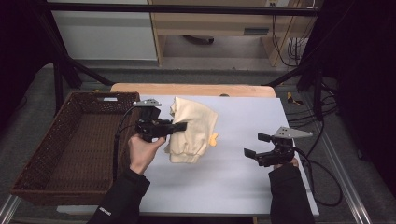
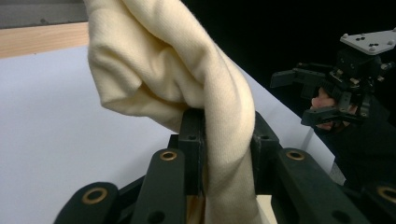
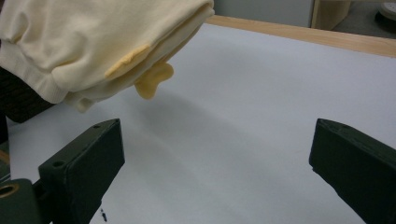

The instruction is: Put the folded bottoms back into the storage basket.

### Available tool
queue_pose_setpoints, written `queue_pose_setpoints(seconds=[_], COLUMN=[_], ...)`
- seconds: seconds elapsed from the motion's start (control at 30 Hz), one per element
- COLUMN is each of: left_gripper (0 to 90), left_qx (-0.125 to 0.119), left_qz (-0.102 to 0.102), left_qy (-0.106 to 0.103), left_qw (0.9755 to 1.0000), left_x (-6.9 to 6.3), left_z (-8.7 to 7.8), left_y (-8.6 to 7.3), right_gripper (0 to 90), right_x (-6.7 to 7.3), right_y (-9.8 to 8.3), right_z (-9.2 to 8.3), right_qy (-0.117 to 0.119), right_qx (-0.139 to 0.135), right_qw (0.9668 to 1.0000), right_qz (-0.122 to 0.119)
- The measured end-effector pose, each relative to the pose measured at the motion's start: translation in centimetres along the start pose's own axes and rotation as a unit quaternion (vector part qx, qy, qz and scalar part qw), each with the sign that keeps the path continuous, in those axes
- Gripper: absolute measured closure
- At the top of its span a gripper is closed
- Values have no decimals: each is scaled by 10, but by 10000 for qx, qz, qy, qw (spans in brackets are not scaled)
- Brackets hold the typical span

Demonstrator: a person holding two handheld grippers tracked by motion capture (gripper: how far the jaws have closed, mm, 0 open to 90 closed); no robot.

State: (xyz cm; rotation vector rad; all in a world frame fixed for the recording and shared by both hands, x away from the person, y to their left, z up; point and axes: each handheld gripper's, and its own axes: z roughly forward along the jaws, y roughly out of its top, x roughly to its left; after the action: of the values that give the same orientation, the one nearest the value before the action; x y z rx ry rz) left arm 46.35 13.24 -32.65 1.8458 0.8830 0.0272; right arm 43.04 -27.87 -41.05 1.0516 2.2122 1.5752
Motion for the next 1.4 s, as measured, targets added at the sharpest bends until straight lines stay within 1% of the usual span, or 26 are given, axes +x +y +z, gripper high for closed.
queue_pose_setpoints(seconds=[0.23, 0.7, 0.93, 1.13, 1.4], left_gripper=[717, 717, 717, 717, 717], left_qx=[-6, 23, 35, 22, 57], left_qz=[33, 79, 133, 186, 219], left_qy=[36, 98, 168, 169, 222], left_qw=[10000, 9999, 9998, 9997, 9995], left_x=[-2, -4, -6, -10, -11], left_z=[-10, -24, -33, -41, -49], left_y=[3, 8, 10, 12, 13], right_gripper=[35, 35, 35, 35, 35], right_x=[0, 0, 0, 0, 0], right_y=[0, 0, 0, 0, 0], right_z=[0, 0, 0, 0, 0], right_qy=[-1, -8, -11, -6, -14], right_qx=[-3, -13, -9, -8, -2], right_qw=[10000, 10000, 10000, 10000, 10000], right_qz=[-2, -2, -6, -4, -10])
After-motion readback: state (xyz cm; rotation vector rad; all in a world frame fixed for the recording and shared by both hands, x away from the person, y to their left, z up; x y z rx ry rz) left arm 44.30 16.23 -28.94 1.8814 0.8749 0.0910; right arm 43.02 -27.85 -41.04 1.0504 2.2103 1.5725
